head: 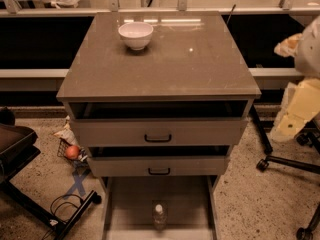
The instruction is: Pick water bottle from bottom drawer and place on counter
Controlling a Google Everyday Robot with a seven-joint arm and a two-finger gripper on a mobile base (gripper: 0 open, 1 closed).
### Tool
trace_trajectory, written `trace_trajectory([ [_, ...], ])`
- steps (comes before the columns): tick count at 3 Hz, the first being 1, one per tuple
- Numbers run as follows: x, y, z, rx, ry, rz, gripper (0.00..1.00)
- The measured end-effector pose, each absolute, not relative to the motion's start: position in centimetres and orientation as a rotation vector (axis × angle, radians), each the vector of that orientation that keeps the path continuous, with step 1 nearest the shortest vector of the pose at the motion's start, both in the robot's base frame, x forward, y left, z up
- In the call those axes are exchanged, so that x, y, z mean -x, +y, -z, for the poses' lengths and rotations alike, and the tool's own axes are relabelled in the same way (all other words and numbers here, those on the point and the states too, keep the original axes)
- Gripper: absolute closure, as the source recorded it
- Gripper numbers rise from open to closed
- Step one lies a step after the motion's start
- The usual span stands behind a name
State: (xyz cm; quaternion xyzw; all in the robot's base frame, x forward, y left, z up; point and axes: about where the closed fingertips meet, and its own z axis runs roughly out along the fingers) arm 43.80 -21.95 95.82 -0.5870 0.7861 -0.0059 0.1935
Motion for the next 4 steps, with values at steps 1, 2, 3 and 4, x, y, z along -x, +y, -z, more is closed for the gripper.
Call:
trace_trajectory([
  [1,-43.2,-23.4,-91.1,1.555,2.168,-0.141,0.0],
  [2,-42.4,-25.6,-86.3,1.422,2.074,-0.269,0.0],
  [3,-41.6,-26.7,-82.7,1.294,1.953,-0.397,0.0],
  [4,-41.0,-27.0,-80.3,1.27,1.804,-0.475,0.0],
])
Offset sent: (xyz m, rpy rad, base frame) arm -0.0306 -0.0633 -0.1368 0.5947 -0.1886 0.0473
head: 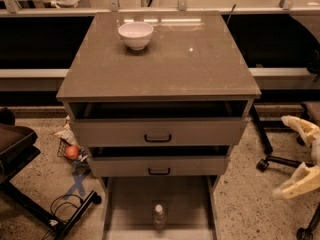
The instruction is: Pick water bottle from bottom drawer and place on counter
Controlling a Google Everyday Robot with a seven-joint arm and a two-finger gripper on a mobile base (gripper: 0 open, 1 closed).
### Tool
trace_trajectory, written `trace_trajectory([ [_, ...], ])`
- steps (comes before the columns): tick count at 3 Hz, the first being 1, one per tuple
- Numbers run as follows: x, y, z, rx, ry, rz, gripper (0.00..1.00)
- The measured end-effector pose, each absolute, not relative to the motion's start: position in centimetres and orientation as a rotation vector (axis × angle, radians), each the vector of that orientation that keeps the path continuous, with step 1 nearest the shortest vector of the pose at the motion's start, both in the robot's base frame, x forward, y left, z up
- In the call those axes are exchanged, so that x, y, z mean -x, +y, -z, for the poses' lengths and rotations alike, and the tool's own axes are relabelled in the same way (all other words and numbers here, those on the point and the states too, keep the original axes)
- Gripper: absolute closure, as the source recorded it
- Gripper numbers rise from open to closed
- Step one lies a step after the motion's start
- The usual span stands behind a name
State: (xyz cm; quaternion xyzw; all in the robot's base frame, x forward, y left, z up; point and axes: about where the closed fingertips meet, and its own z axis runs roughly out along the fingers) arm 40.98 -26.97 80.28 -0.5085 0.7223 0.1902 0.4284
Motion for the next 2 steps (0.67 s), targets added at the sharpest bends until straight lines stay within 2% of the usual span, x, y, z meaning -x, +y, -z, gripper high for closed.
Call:
trace_trajectory([
  [2,-40.88,-27.02,-79.6,1.309,1.74,-0.462,0.0],
])
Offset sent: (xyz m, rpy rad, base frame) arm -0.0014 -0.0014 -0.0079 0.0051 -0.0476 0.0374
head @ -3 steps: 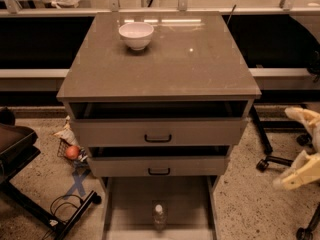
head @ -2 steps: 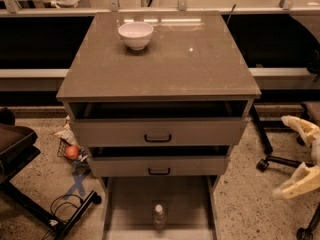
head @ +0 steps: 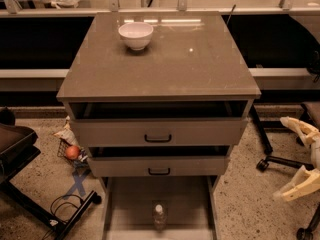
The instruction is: Pick water bottle from bottom drawer and place on counter
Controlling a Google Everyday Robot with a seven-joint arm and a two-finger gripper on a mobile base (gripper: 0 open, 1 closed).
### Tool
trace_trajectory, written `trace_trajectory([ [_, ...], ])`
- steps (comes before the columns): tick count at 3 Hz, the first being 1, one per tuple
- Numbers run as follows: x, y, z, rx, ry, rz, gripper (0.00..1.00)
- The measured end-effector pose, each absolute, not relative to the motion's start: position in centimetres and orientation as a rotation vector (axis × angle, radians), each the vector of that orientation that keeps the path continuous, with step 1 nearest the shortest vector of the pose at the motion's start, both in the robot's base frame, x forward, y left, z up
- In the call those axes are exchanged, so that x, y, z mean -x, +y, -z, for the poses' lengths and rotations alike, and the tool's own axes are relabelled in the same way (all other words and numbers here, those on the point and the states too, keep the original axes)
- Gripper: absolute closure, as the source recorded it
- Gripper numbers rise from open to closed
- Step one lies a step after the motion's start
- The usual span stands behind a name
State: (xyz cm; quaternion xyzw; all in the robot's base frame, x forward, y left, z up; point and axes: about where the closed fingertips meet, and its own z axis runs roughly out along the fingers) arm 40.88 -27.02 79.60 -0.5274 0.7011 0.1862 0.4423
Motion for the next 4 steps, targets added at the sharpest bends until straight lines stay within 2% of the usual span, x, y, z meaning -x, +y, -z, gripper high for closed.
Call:
trace_trajectory([
  [1,-41.2,-26.2,-77.2,1.294,1.693,-0.494,0.0],
  [4,-42.8,-20.5,-56.1,1.162,1.548,-0.612,0.0],
])
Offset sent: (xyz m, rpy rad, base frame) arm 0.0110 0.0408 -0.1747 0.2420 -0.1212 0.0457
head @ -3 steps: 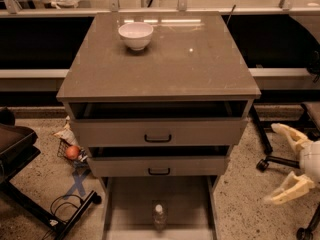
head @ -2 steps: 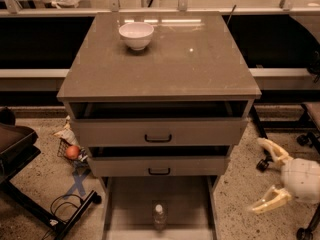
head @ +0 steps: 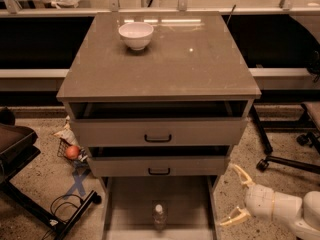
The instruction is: Pick water bottle from bottom drawer and place on counter
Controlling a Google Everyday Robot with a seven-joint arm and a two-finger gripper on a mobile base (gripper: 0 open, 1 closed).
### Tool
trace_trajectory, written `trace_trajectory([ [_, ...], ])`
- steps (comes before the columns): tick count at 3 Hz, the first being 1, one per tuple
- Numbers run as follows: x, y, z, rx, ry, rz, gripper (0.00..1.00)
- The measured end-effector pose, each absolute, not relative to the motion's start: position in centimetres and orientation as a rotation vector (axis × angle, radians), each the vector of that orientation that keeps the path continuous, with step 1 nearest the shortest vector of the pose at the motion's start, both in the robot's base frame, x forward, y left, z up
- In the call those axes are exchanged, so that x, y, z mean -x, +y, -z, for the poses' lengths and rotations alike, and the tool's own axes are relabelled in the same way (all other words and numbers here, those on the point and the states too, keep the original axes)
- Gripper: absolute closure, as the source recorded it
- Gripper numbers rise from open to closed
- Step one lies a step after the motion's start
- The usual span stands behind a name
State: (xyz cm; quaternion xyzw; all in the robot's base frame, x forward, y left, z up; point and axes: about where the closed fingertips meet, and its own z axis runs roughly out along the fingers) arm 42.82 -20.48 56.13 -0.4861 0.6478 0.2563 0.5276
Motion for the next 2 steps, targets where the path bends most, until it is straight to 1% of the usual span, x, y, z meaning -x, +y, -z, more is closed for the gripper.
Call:
trace_trajectory([
  [1,-43.24,-19.08,-50.52,1.158,1.614,-0.63,0.0],
  [2,-43.24,-19.07,-50.52,1.158,1.614,-0.63,0.0],
])
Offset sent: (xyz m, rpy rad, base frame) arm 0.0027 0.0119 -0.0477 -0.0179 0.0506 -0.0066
